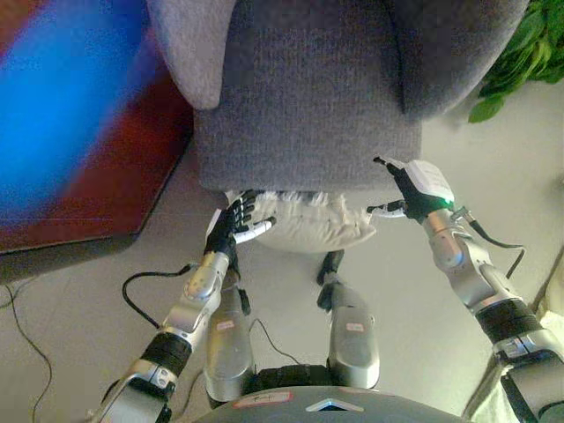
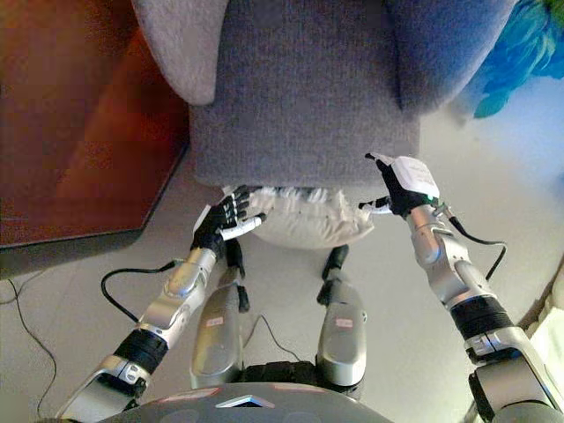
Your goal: Pick up the pillow and put it on the sofa.
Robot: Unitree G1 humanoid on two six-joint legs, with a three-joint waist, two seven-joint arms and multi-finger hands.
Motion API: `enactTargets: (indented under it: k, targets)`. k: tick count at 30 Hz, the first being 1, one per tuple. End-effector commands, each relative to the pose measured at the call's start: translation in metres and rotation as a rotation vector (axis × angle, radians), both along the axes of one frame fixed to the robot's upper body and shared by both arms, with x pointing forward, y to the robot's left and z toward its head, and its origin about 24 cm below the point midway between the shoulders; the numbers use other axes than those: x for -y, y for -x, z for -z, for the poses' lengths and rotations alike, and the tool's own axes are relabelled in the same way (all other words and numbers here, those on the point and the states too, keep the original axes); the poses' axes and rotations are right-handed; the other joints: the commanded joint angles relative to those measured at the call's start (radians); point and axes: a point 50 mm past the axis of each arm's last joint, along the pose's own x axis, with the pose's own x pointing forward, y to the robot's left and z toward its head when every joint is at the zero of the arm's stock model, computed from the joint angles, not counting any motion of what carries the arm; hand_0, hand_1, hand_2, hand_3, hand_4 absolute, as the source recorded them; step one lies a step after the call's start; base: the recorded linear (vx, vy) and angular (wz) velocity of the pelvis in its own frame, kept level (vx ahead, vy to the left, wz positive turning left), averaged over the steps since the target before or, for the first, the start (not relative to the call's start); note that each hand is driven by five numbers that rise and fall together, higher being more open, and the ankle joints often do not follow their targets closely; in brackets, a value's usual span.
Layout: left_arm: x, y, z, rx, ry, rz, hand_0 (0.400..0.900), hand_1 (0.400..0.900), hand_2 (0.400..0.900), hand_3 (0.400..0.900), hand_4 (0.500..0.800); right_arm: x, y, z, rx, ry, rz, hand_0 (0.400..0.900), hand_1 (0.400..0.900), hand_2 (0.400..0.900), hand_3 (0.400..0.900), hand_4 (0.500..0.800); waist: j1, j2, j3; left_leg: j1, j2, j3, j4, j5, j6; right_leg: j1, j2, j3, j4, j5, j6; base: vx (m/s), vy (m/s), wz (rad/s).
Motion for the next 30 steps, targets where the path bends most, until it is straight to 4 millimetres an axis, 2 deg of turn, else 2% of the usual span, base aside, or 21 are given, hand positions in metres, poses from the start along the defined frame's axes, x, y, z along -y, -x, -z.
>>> enactTargets:
  k: [1,7,14,21,22,23,24,25,26,30]
  targets:
    - [-0.009,-0.017,-0.052,0.247,0.025,-0.036,0.9,0.9,0.9,0.9,0.8,-0.022,-0.017,-0.035,0.126,-0.038,-0.078,0.9,0.9,0.9,0.9,0.8,0.02,-0.011,0.003,-0.02,0.068,-0.015,0.164,-0.15,-0.015,-0.104,-0.081,0.074,0.091,0.046,0.079,-0.08,0.033,0.0]
    - [-0.011,-0.028,-0.072,0.315,0.023,-0.069,0.9,0.9,0.9,0.9,0.8,-0.041,-0.031,-0.049,0.124,-0.096,-0.133,0.9,0.9,0.9,0.9,0.8,0.011,-0.009,0.042,-0.184,0.043,-0.028,0.277,-0.193,-0.01,-0.246,-0.091,0.111,0.161,0.04,0.077,-0.08,0.033,-0.01]
    - [-0.003,-0.039,-0.091,0.383,0.048,-0.072,0.9,0.9,0.9,0.9,0.8,-0.051,-0.044,-0.056,0.138,-0.176,-0.123,0.9,0.9,0.9,0.9,0.8,0.004,-0.001,0.044,-0.381,0.023,-0.047,0.379,-0.224,0.0,-0.42,-0.105,0.136,0.229,0.033,0.077,-0.06,0.03,0.01]
    - [-0.001,-0.045,-0.118,0.472,0.081,-0.083,0.9,0.9,0.9,0.9,0.8,-0.054,-0.063,-0.087,0.22,-0.199,-0.102,0.9,0.9,0.9,0.9,0.8,0.012,0.01,0.044,-0.569,0.006,-0.074,0.457,-0.236,0.003,-0.582,-0.109,0.147,0.286,0.019,0.072,-0.05,-0.002,0.09]
    - [-0.002,-0.046,-0.12,0.48,0.085,-0.09,0.9,0.9,0.9,0.9,0.8,-0.054,-0.065,-0.092,0.236,-0.203,-0.101,0.9,0.9,0.9,0.9,0.8,0.014,0.011,0.044,-0.596,0.004,-0.079,0.469,-0.237,0.002,-0.605,-0.11,0.147,0.295,0.017,0.071,0.05,-0.029,0.05]
    - [-0.001,-0.045,-0.12,0.48,0.089,-0.09,0.9,0.9,0.9,0.9,0.8,-0.053,-0.068,-0.096,0.238,-0.195,-0.094,0.9,0.9,0.9,0.9,0.8,0.021,0.013,0.044,-0.599,0.01,-0.089,0.485,-0.271,-0.006,-0.61,-0.108,0.152,0.319,-0.016,0.086,0.05,-0.028,0.05]
    - [-0.001,-0.046,-0.123,0.488,0.09,-0.093,0.9,0.9,0.9,0.9,0.8,-0.054,-0.071,-0.103,0.253,-0.193,-0.096,0.9,0.9,0.9,0.9,0.8,0.023,0.013,0.044,-0.629,0.009,-0.098,0.506,-0.275,-0.006,-0.636,-0.107,0.154,0.337,-0.022,0.084,-0.03,-0.012,0.11]
    - [-0.002,-0.047,-0.126,0.5,0.095,-0.1,0.9,0.9,0.9,0.9,0.8,-0.054,-0.074,-0.108,0.268,-0.19,-0.089,0.9,0.9,0.9,0.9,0.8,0.023,0.012,0.044,-0.67,0.001,-0.096,0.509,-0.244,0.002,-0.67,-0.112,0.147,0.331,0.005,0.069,-0.03,-0.014,0.14]
    - [-0.001,-0.047,-0.127,0.503,0.102,-0.098,0.9,0.9,0.9,0.9,0.8,-0.052,-0.076,-0.109,0.262,-0.18,-0.075,0.9,0.9,0.9,0.9,0.8,0.032,0.016,0.044,-0.675,0.005,-0.108,0.525,-0.275,-0.004,-0.681,-0.111,0.154,0.361,-0.028,0.084,-0.02,-0.015,0.13]
    - [0.0,-0.047,-0.133,0.521,0.112,-0.093,0.9,0.9,0.9,0.9,0.8,-0.058,-0.084,-0.134,0.312,-0.161,-0.09,0.9,0.9,0.9,0.9,0.8,0.045,0.015,0.044,-0.755,-0.002,-0.126,0.559,-0.278,-0.006,-0.757,-0.114,0.15,0.392,-0.036,0.083,0.0,-0.004,0.05]
